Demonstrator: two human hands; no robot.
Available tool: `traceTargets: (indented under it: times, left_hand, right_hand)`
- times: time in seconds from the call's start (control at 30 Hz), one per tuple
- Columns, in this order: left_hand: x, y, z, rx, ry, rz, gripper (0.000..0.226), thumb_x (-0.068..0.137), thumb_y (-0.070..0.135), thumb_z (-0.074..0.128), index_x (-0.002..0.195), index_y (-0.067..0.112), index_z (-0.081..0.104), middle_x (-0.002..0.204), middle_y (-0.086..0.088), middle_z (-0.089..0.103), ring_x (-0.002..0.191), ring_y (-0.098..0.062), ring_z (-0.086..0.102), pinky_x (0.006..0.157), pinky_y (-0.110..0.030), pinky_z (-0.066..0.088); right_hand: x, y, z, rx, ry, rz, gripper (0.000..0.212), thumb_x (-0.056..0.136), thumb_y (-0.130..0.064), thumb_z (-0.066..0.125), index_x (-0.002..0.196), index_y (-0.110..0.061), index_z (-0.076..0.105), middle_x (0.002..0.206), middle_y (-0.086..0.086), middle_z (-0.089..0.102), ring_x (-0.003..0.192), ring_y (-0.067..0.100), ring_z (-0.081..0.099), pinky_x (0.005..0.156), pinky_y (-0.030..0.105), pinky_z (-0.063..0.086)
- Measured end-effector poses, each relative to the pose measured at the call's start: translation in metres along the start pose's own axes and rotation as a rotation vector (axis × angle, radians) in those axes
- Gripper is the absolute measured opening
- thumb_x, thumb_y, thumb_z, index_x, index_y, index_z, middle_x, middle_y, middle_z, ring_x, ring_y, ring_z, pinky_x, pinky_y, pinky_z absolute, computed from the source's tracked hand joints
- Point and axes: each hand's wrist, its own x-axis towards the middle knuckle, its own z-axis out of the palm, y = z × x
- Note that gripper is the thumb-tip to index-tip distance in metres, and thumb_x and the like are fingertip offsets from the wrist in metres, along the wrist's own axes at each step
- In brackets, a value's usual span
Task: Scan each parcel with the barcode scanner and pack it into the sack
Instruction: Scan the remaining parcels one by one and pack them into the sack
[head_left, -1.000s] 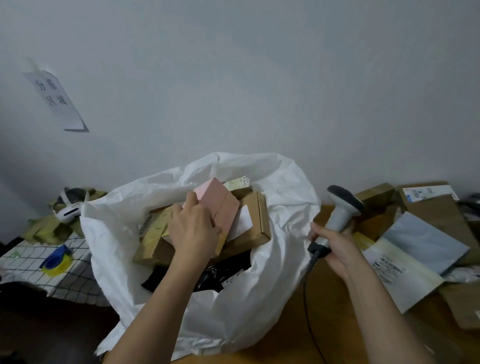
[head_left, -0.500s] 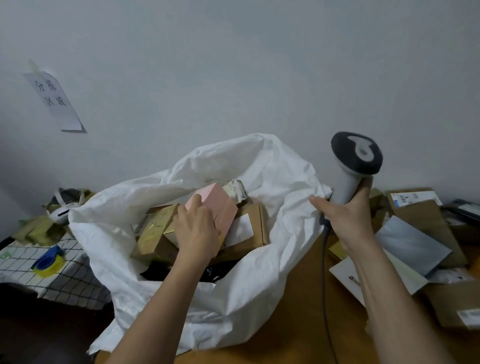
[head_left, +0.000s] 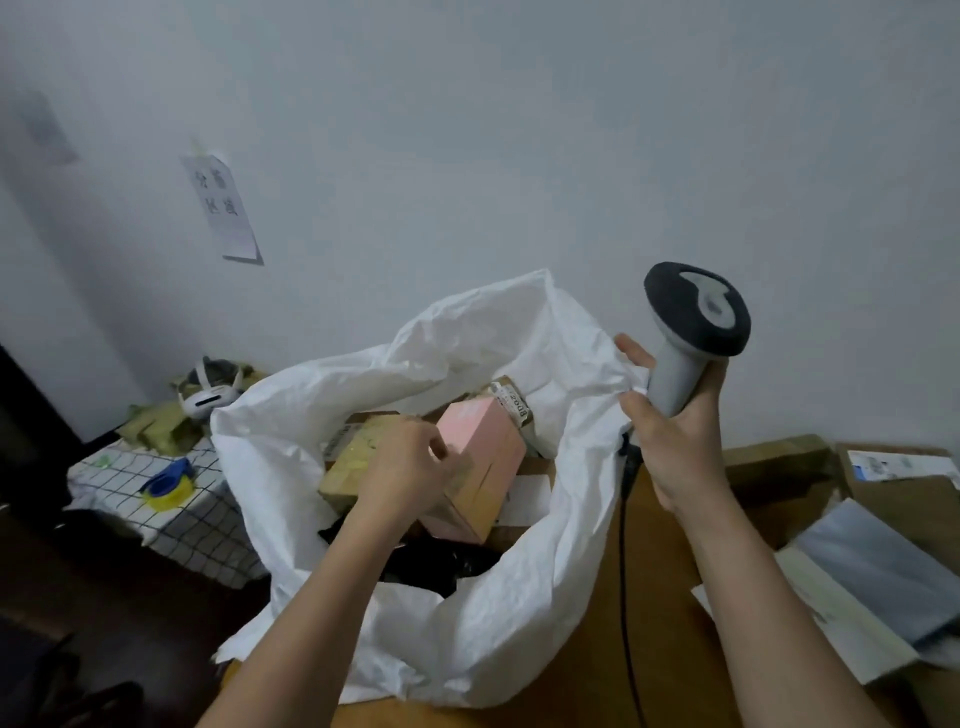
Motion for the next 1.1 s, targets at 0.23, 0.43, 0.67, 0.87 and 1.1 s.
traceTargets:
  times: [0.23, 0.43, 0.67, 0.87, 1.1]
  left_hand:
    - [-0.018, -0.048, -0.043, -0.121, 0.369, -0.098, 0.008, 0.09, 0.02, 0.066, 0.092, 0.012, 0.068, 0.113, -0.002, 0.055, 0.083, -0.014, 0.05, 0.075, -0.03, 0.042]
    - [-0.017, -0.11, -0.066, 0.013, 0.553, -0.354, 0.055, 0.088, 0.022, 0.065, 0.137, 0.004, 0.045, 0.138, -0.019, 0.043, 0.124, -0.035, 0.041, 0.101, -0.046, 0.036]
    - [0.011, -0.174, -0.065, -0.33, 0.47, -0.572, 0.103, 0.08, 0.046, 0.075, 0.155, 0.016, 0.012, 0.161, -0.009, 0.018, 0.146, -0.039, 0.016, 0.115, -0.059, 0.02]
    - [0.037, -0.211, -0.05, -0.677, 0.37, -0.509, 0.053, 0.083, 0.042, 0.074, 0.123, 0.01, 0.057, 0.13, -0.012, 0.057, 0.122, -0.034, 0.053, 0.102, -0.052, 0.044]
    - [0.067, -0.203, -0.044, -0.941, 0.396, -0.213, 0.019, 0.097, 0.019, 0.056, 0.078, 0.017, 0.057, 0.073, 0.001, 0.056, 0.061, -0.007, 0.05, 0.063, -0.031, 0.042]
  right_hand:
    - [-0.003, 0.003, 0.03, -0.012, 0.039, 0.037, 0.072, 0.07, -0.037, 0.066, 0.116, -0.076, 0.028, 0.122, -0.024, 0.051, 0.103, -0.003, 0.06, 0.085, 0.025, 0.055]
    - [-0.004, 0.009, 0.047, 0.015, -0.03, -0.013, 0.07, 0.068, -0.032, 0.071, 0.119, -0.062, 0.034, 0.115, -0.018, 0.055, 0.098, 0.001, 0.062, 0.085, 0.031, 0.058]
    - [-0.006, 0.015, 0.072, -0.118, 0.002, -0.046, 0.09, 0.066, -0.013, 0.088, 0.13, -0.043, 0.032, 0.12, -0.022, 0.052, 0.102, -0.014, 0.055, 0.082, 0.008, 0.048]
    - [-0.001, 0.021, 0.092, -0.202, 0.076, -0.044, 0.087, 0.072, -0.001, 0.079, 0.138, -0.032, 0.031, 0.124, -0.006, 0.055, 0.104, 0.002, 0.06, 0.087, 0.024, 0.049]
    - [0.004, 0.027, 0.108, -0.324, 0.172, -0.036, 0.086, 0.071, 0.0, 0.076, 0.135, -0.035, 0.031, 0.111, -0.009, 0.05, 0.089, -0.014, 0.055, 0.074, 0.013, 0.045]
